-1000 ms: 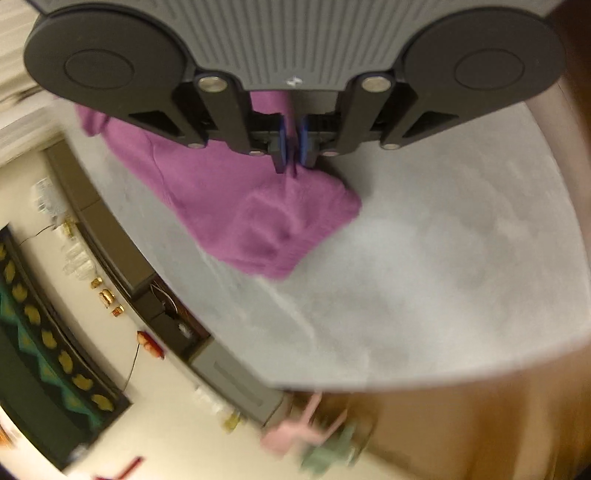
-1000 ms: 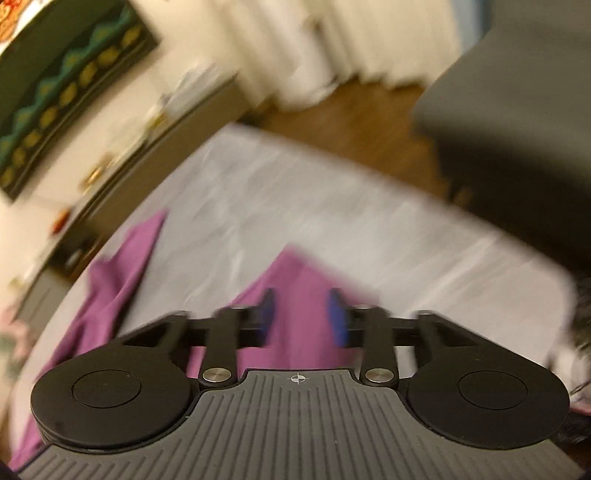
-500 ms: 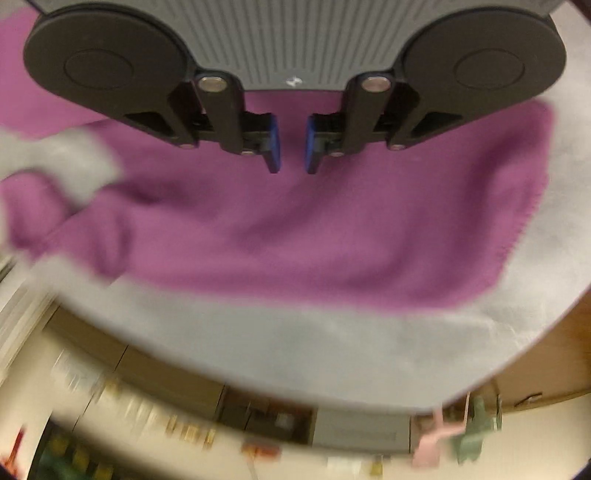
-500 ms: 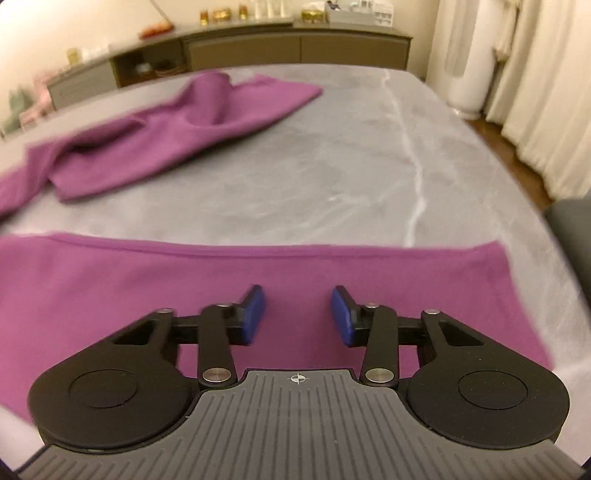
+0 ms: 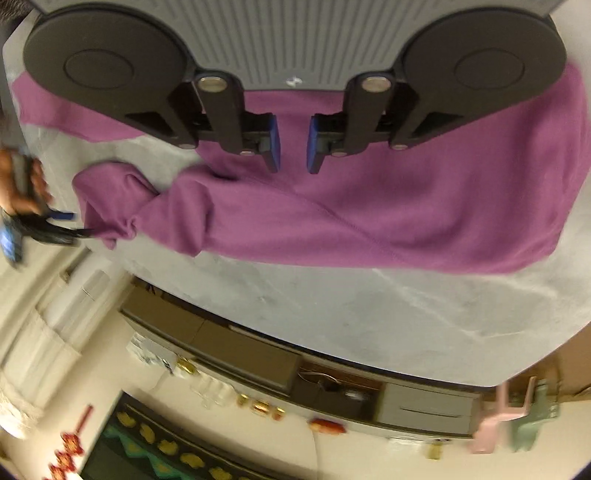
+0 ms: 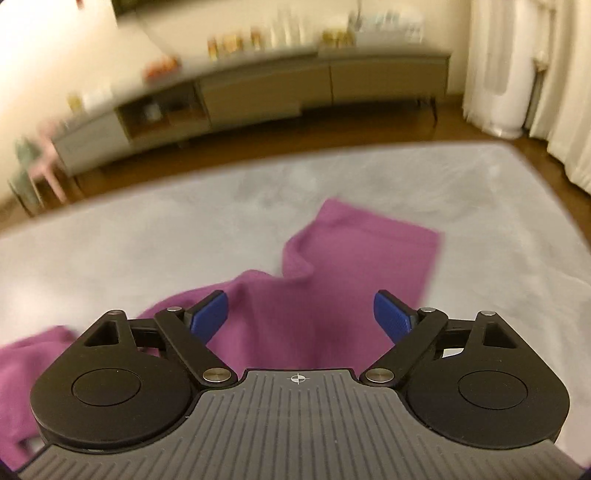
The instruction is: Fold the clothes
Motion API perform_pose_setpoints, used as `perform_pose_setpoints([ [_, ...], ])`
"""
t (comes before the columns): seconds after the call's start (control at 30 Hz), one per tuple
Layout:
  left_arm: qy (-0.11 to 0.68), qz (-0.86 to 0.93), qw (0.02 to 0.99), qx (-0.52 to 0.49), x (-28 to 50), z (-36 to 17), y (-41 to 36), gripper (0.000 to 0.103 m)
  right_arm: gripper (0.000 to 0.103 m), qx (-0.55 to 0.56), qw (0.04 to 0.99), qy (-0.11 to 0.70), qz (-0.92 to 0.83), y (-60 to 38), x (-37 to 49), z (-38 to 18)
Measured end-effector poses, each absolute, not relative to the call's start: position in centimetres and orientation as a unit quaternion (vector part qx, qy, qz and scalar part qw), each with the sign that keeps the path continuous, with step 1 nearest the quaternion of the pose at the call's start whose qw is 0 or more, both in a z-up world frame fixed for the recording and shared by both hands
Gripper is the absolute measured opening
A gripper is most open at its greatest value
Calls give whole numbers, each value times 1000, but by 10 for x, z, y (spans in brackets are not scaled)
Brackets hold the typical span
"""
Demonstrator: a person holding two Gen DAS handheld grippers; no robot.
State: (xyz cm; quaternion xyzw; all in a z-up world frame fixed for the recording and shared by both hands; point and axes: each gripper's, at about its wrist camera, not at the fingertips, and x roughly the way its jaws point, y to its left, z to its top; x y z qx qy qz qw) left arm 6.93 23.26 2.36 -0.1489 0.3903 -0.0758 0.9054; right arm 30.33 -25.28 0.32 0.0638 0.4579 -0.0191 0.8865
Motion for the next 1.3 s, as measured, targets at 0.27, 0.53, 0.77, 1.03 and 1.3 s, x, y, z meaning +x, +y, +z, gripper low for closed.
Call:
perform_pose_setpoints([
  [0.27, 291, -52, 938, -182, 84, 83, 305, 9, 3, 54, 933, 348, 71, -251, 267, 132],
  [0.53, 331, 28, 908, -256, 40, 68, 342, 19, 61, 77, 932, 323, -142, -324, 122, 36],
  [0.77, 373, 130, 894, -212, 72, 44, 357, 24, 96, 136, 925, 337, -110, -316, 88, 19],
  [1.03, 391, 76, 882, -251, 118, 26, 341, 27, 91, -106, 932, 344, 30, -209, 106, -19],
  [1.3, 378, 68, 893, -236, 127, 33, 341, 28, 0, -54, 944, 322, -44, -251, 131, 13],
])
